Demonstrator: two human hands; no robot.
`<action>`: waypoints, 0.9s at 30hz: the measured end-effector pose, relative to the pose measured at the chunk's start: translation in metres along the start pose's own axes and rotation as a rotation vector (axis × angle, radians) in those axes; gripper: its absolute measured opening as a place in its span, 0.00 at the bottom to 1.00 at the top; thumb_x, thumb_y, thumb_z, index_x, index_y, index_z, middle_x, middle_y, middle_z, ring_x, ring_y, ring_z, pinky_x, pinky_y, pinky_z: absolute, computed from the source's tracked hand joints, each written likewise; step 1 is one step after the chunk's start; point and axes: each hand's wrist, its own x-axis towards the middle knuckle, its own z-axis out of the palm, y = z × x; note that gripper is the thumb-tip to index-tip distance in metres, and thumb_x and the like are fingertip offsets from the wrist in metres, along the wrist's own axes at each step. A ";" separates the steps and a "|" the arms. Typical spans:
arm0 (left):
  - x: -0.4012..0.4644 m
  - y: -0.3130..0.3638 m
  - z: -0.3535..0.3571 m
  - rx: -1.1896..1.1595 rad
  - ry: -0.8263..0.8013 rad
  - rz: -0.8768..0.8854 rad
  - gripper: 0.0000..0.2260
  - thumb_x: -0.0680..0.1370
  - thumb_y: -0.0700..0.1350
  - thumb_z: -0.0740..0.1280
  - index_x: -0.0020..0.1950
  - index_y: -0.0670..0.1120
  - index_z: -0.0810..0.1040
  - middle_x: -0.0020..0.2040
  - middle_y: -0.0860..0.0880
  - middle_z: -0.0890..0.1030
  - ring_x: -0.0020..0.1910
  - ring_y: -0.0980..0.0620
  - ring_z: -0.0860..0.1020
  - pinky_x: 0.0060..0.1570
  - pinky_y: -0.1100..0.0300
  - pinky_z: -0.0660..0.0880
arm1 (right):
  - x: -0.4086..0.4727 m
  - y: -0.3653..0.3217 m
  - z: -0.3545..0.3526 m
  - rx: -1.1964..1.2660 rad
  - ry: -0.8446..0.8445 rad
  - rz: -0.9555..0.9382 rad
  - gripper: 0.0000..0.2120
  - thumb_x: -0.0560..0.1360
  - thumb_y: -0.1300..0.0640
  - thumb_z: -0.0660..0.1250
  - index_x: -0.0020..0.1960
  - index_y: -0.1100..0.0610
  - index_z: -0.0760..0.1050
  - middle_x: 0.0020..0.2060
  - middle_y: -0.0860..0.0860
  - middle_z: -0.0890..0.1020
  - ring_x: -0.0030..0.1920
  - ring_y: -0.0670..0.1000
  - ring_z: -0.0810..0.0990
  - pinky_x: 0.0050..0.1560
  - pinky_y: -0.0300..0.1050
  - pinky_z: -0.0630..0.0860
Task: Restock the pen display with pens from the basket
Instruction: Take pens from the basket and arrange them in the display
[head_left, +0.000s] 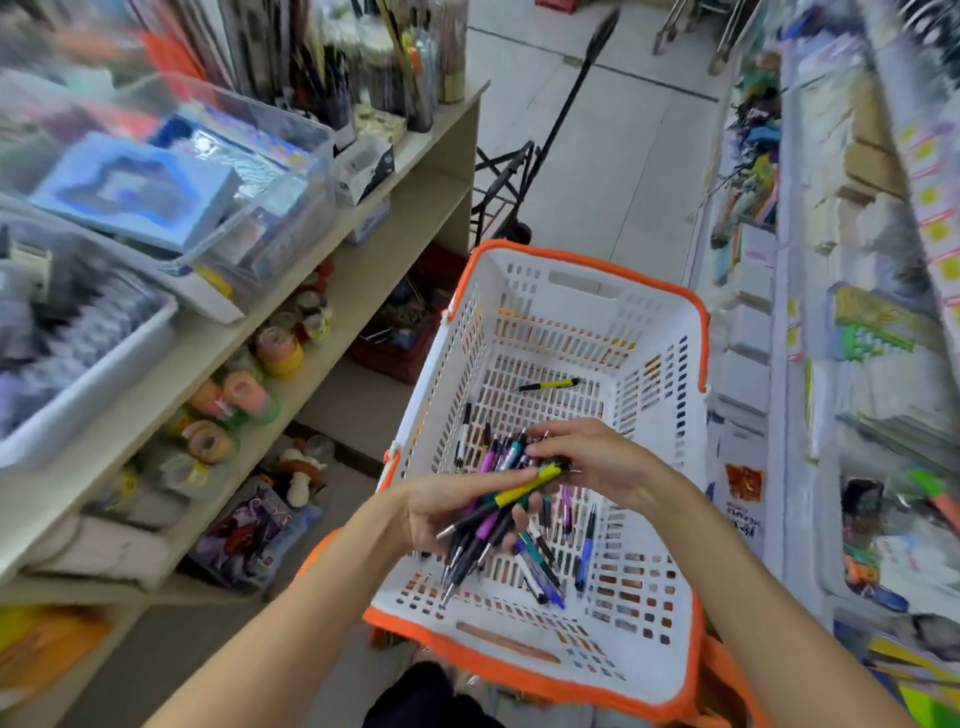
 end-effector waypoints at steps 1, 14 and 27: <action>-0.009 -0.002 0.000 -0.003 -0.002 0.034 0.09 0.74 0.50 0.71 0.47 0.44 0.79 0.40 0.52 0.78 0.35 0.59 0.78 0.37 0.64 0.78 | -0.001 -0.005 0.008 -0.033 -0.017 -0.024 0.07 0.77 0.66 0.64 0.53 0.62 0.77 0.36 0.53 0.80 0.32 0.46 0.79 0.34 0.37 0.77; -0.177 -0.049 -0.017 -0.184 0.391 0.484 0.09 0.80 0.48 0.63 0.44 0.44 0.74 0.34 0.52 0.76 0.29 0.58 0.75 0.30 0.63 0.76 | -0.006 -0.084 0.182 -0.219 -0.316 -0.113 0.15 0.82 0.50 0.55 0.57 0.56 0.76 0.42 0.52 0.82 0.37 0.48 0.81 0.40 0.40 0.78; -0.419 -0.154 -0.073 -0.412 0.771 0.918 0.09 0.76 0.48 0.69 0.41 0.43 0.80 0.34 0.48 0.80 0.33 0.53 0.79 0.35 0.60 0.78 | -0.079 -0.125 0.457 -0.474 -0.416 -0.304 0.13 0.81 0.54 0.59 0.57 0.62 0.76 0.47 0.56 0.81 0.43 0.51 0.80 0.40 0.35 0.75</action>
